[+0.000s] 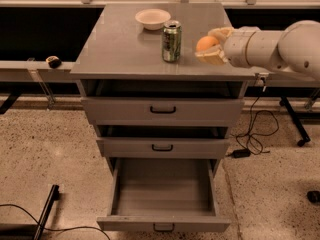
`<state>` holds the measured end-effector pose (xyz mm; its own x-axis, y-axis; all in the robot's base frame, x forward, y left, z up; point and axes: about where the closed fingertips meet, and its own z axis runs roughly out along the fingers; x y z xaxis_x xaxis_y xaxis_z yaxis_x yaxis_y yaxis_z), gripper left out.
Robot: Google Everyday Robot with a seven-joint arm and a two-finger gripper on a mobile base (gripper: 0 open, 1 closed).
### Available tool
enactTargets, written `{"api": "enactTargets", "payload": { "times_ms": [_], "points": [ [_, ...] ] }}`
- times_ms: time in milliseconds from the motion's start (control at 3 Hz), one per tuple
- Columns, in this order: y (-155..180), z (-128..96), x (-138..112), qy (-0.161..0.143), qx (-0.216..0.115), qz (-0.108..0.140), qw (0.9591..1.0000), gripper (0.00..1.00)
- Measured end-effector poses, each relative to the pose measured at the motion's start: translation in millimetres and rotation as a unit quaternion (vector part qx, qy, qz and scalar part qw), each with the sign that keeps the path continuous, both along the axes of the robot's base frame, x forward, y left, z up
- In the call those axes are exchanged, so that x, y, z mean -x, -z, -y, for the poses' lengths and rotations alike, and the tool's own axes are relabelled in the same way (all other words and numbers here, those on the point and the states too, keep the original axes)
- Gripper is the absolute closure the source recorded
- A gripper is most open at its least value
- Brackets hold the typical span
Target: Pick orange from bottom drawer and place on counter
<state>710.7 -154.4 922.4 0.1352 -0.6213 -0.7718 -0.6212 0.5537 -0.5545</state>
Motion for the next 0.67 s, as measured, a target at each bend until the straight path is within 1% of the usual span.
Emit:
{"api": "enactTargets", "payload": {
  "times_ms": [333,667],
  "points": [
    [5.9,5.0,-3.4,0.009,-0.008,-0.007,0.9999,1.0],
    [2.2,13.0,-12.6,0.016,-0.01,-0.01,0.9998,1.0]
  ]
}}
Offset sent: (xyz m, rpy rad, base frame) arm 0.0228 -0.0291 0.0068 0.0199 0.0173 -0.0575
